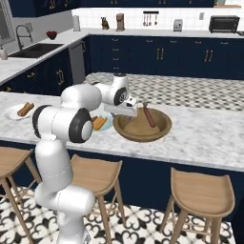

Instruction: Place one bun and one sausage from the bowl on each plate.

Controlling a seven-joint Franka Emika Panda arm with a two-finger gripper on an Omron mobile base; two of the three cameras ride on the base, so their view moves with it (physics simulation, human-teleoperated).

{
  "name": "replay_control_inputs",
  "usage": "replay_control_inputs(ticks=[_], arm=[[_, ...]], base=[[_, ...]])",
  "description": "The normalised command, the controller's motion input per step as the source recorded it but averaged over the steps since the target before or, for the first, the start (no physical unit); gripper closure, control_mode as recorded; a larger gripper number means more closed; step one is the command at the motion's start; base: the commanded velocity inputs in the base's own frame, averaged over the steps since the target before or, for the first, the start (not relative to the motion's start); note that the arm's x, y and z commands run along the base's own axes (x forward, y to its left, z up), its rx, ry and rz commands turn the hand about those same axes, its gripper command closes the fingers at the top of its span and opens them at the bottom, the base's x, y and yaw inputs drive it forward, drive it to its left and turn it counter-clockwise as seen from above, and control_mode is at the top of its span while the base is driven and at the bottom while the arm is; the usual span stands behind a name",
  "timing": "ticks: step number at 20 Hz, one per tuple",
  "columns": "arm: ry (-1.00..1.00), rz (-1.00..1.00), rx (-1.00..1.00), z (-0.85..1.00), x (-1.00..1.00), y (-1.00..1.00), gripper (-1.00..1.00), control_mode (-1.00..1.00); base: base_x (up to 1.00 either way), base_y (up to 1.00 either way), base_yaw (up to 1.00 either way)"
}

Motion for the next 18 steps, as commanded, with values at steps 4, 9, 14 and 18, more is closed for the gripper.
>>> replay_control_inputs(ticks=[4,9,14,18], arm=[[0.0,0.0,0.0,0.0,0.0,0.0,-1.0,1.0],[0.0,0.0,0.0,0.0,0.0,0.0,-1.0,1.0],[0.0,0.0,0.0,0.0,0.0,0.0,-1.0,1.0],[0.0,0.0,0.0,0.0,0.0,0.0,-1.0,1.0]], base=[[0.27,-0.46,0.0],[0.24,-0.39,0.0],[0.32,-0.33,0.0],[0.6,-0.08,0.0]])
